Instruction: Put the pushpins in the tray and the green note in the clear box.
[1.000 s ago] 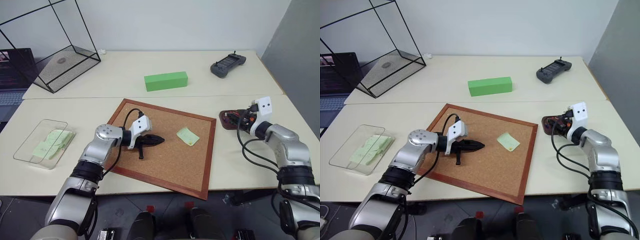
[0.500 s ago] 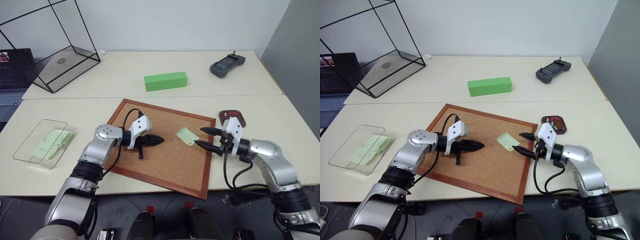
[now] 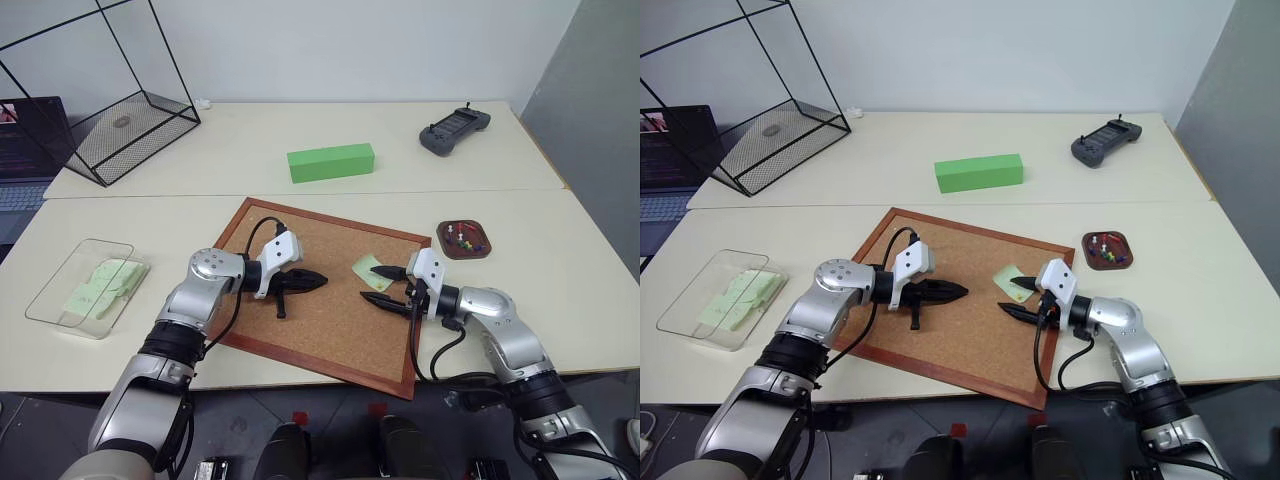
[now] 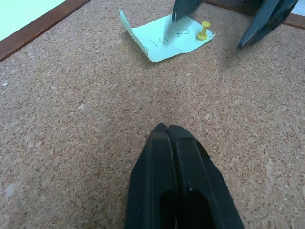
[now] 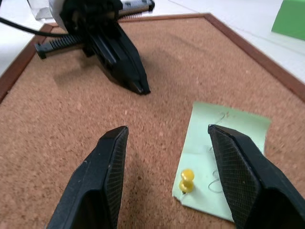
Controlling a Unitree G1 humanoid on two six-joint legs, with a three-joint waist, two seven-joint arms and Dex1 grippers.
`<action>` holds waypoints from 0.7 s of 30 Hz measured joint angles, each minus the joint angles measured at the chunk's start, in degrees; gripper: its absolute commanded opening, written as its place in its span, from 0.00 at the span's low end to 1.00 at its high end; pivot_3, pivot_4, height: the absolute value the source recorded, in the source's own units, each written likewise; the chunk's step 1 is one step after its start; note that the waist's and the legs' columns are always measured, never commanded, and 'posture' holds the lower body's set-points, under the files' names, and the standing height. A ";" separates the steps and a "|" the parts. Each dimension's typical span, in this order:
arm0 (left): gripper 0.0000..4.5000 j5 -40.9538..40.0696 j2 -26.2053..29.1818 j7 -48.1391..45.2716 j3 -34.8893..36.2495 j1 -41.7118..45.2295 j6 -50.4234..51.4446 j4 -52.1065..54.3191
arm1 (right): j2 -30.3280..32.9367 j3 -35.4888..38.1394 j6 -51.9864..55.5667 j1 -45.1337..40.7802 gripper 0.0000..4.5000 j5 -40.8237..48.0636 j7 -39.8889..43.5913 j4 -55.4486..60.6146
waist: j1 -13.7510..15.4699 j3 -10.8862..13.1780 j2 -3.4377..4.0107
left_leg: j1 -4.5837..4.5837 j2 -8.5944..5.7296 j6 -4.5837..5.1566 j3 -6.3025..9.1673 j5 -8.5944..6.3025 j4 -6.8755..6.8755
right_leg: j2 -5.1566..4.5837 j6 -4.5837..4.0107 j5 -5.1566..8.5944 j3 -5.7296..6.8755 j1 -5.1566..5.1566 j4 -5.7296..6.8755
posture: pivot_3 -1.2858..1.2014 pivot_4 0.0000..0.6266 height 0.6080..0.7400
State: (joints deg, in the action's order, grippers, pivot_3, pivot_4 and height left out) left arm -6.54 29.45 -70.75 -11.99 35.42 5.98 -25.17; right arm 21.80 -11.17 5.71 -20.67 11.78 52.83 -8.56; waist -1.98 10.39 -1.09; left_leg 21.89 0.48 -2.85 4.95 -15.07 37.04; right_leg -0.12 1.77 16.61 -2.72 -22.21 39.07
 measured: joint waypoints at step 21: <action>0.00 0.01 -0.12 0.06 -0.04 0.19 -0.07 -0.37 | -0.57 0.36 -2.12 -1.92 0.00 -0.97 -0.46 -4.15 | -0.01 0.00 0.00 | 0.00 0.00 0.00 0.00 0.00 0.02 | -0.01 0.00 0.00 0.00 0.01 0.01 | 0.52 0.24 1.00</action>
State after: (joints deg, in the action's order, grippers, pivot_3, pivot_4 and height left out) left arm -6.52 29.33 -70.69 -12.03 35.61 5.91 -25.54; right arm 21.23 -10.81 3.59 -22.60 10.81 52.37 -12.71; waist -1.99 10.39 -1.09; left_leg 21.88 0.48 -2.85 4.95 -15.07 37.05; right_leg -0.13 1.77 16.61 -2.72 -22.20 39.09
